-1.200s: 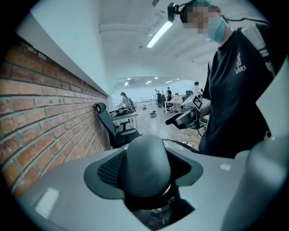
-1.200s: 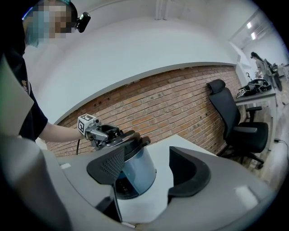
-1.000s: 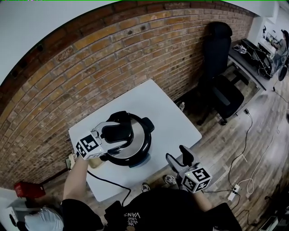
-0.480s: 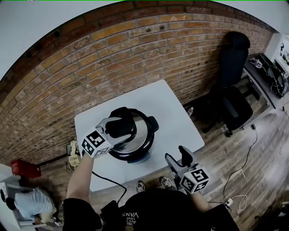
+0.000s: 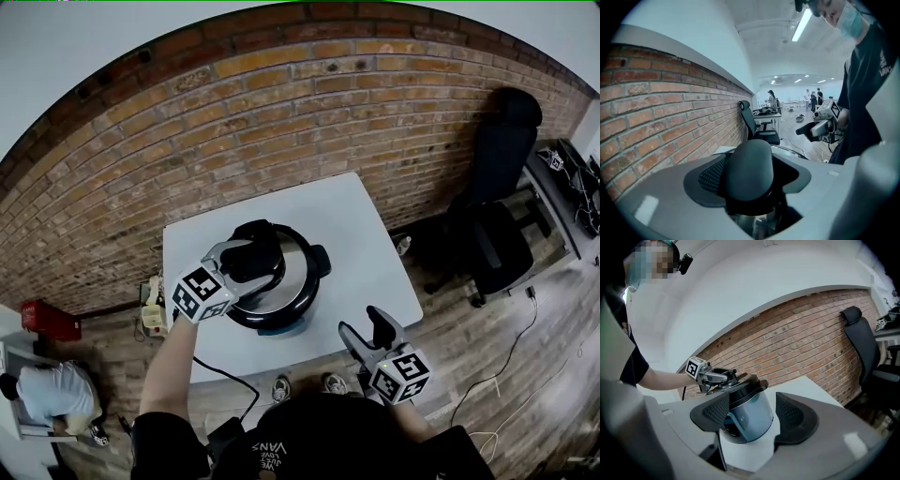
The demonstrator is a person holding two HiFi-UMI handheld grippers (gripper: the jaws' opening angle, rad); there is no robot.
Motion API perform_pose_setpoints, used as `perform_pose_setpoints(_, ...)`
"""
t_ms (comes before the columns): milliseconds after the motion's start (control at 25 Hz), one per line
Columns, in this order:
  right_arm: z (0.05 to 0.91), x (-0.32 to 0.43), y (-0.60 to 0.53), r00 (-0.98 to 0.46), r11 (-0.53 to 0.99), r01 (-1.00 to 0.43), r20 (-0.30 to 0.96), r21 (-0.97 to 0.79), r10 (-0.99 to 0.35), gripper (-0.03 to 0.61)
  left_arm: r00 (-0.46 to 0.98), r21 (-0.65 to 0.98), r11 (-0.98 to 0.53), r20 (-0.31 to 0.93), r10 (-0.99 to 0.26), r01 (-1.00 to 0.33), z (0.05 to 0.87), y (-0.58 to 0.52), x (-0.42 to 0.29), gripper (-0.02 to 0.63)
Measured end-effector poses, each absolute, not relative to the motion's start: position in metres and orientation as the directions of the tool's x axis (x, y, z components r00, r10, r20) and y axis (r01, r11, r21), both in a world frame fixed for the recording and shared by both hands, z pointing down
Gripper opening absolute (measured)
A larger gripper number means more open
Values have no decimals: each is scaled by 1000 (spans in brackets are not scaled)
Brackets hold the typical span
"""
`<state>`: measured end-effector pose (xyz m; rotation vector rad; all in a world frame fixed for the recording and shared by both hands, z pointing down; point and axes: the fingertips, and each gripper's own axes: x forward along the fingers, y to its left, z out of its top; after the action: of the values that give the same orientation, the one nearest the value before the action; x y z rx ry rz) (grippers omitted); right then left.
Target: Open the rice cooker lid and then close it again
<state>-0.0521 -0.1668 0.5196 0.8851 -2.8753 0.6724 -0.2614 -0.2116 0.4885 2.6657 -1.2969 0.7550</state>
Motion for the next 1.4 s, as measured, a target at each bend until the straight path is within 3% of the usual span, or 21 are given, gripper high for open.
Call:
perform_pose_setpoints(240,521,-49,-178,-884,796,-466,181,-386,-430,301,464,-150,-580,457,-759,-801,487,-210,-265,293)
perform_pose_setpoints(520,510,-70,-185,-959,878,-277,168,-390,-228,301,188,-198,-265,338,-922,-944,477,-193,-282,314)
perform_pose_setpoints(800,498,-102,-168,-986,911,-130,143,-391,-80,301,-27,-143,-8,244,-969,-990,459,-113,-288,314)
perform_pose_setpoints(1160,501,-118,-124,-989,924,25,124,-382,78,301,-396,-126,385,72,-916,-914,441,27,-267,313)
perform_pose_setpoints(1400,493,-103,-86,-978,927,137,102,-350,183,299,-585,-138,573,61,-809,-808,445,124,-205,313)
